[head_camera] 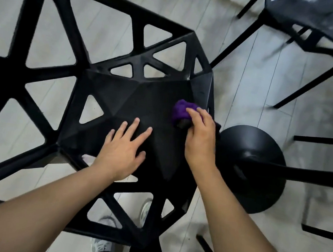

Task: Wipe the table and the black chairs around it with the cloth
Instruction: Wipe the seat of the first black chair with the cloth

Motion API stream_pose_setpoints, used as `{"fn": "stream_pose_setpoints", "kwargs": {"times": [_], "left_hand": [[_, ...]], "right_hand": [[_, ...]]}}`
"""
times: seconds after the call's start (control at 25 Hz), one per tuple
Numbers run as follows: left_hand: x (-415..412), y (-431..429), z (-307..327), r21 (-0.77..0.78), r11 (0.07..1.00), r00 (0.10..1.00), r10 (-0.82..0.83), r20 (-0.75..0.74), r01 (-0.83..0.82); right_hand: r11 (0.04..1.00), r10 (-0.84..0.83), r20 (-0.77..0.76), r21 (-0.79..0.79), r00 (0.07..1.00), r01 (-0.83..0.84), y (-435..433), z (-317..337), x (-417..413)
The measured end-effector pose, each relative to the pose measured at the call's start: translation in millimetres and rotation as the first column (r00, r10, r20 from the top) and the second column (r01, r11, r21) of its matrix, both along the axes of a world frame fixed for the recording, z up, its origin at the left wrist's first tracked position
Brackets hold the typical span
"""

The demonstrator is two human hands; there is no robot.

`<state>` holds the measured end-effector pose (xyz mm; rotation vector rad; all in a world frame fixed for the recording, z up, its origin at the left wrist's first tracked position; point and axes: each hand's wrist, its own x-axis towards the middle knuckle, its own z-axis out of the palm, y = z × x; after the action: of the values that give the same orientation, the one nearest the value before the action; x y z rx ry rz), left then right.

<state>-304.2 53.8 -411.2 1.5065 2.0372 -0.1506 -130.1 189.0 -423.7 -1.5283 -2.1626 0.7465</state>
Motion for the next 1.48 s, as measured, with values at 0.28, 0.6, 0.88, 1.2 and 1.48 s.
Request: {"fn": "stream_pose_setpoints", "kwargs": {"times": [0.28, 0.6, 0.88, 1.2, 1.48], "left_hand": [[1.9, -1.1, 4.4, -0.059, 0.998, 1.0, -0.026, 0.013, 0.026], [-51.6, -1.3, 2.4, -0.036, 0.999, 0.999, 0.027, -0.046, -0.028], [-56.9, -1.5, 0.5, -0.058, 0.998, 0.999, 0.037, 0.015, -0.036], [-58.0, 1.4, 0.4, -0.121, 0.992, 1.0, -0.02, -0.013, 0.018], [-60.2, -0.2, -5.0, -0.18, 0.983, 0.999, -0.032, 0.03, 0.037]], "right_hand": [[0.986, -0.168, -0.042, -0.028, 0.985, 0.167, 77.1, 6.2, -31.3], [0.926, -0.37, -0.09, -0.111, 0.925, 0.36, 99.8, 15.6, -50.2], [0.958, -0.27, -0.337, 0.004, 0.902, 0.288, 121.1, 18.0, -147.4], [0.842, 0.468, -0.283, 0.431, 0.837, -0.325, 72.5, 28.1, -259.9], [0.74, 0.635, -0.043, 0.32, 0.771, -0.591, 27.8, -20.2, -261.8]]}}
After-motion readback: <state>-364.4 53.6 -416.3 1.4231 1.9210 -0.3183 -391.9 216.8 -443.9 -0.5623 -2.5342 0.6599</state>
